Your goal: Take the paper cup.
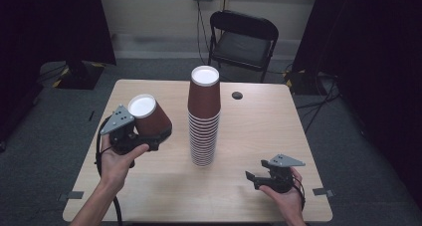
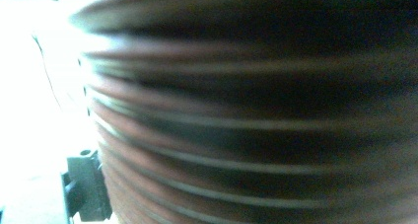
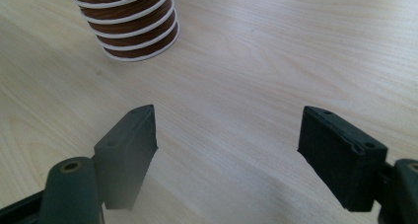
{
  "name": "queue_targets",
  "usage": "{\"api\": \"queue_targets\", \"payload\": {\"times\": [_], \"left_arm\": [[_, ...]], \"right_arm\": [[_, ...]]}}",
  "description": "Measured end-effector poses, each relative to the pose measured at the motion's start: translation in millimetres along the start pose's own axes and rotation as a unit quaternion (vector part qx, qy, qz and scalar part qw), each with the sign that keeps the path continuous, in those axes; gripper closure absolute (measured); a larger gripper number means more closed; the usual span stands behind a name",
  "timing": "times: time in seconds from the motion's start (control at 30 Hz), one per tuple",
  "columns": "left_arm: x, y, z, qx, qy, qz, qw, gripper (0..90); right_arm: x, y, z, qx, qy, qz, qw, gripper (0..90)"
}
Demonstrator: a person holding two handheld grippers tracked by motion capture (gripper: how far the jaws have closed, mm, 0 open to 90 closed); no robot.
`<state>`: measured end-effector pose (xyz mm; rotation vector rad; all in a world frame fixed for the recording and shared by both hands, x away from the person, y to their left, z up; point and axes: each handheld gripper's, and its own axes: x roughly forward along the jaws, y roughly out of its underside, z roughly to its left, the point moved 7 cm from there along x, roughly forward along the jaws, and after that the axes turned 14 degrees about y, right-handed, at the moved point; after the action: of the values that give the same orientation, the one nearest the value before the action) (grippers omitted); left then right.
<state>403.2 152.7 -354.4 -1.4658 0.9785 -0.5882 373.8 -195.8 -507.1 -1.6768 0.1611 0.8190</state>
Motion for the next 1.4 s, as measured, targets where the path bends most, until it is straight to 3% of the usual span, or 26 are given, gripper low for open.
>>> {"api": "queue_targets", "payload": {"times": [0.17, 0.2, 0.43, 0.53, 0.7, 0.73, 0.87, 0.93, 1.13, 1.23, 1.3, 1.4], "left_arm": [[4.8, 14.0, -5.8, -0.02, 0.014, 0.007, 0.9997, 10.6], [6.3, 15.9, -8.7, -0.03, 0.026, 0.01, 0.9992, 10.6], [6.2, 28.5, -22.5, -0.073, 0.045, 0.018, 0.9962, 10.7], [10.2, 38.6, -29.9, -0.106, 0.063, 0.028, 0.992, 10.7], [15.8, 49.2, -35.3, -0.133, 0.069, 0.04, 0.9879, 10.8], [17.7, 51.7, -36.7, -0.146, 0.072, 0.039, 0.9859, 10.8], [21.8, 59.4, -39.8, -0.17, 0.077, 0.043, 0.9815, 10.8], [24.0, 62.9, -40.8, -0.195, 0.085, 0.039, 0.9764, 10.8], [25.5, 64.9, -45.5, -0.21, 0.083, 0.036, 0.9734, 10.8], [26.9, 65.9, -49.9, -0.209, 0.08, 0.04, 0.9738, 10.8], [27.9, 66.5, -54.3, -0.209, 0.084, 0.045, 0.9733, 10.8], [28.7, 64.9, -59.4, -0.215, 0.091, 0.041, 0.9716, 10.8]], "right_arm": [[-2.2, -4.1, 5.9, -0.004, 0.001, -0.013, 0.9999, 23.1], [-2.6, -4.7, 6.9, -0.006, 0.001, -0.017, 0.9998, 23.6], [-8.5, -9.9, 15.9, -0.008, 0.0, -0.039, 0.9992, 31.2], [-11.5, -10.8, 22.2, -0.01, -0.014, -0.041, 0.999, 35.2], [-16.2, -14.3, 32.9, -0.011, -0.033, -0.046, 0.9984, 38.6], [-17.6, -15.4, 35.5, -0.011, -0.036, -0.049, 0.9981, 39.5], [-20.4, -19.6, 47.8, -0.008, -0.048, -0.06, 0.997, 42.8], [-21.8, -21.4, 56.8, -0.011, -0.058, -0.062, 0.9963, 46.5], [-26.3, -30.8, 85.0, -0.044, -0.085, -0.079, 0.9923, 46.3], [-25.1, -35.9, 98.5, -0.038, -0.105, -0.09, 0.9897, 45.5], [-26.1, -41.1, 108.7, -0.048, -0.11, -0.101, 0.9876, 47.1], [-29.6, -50.6, 118.7, -0.054, -0.116, -0.122, 0.9842, 48.3]]}}
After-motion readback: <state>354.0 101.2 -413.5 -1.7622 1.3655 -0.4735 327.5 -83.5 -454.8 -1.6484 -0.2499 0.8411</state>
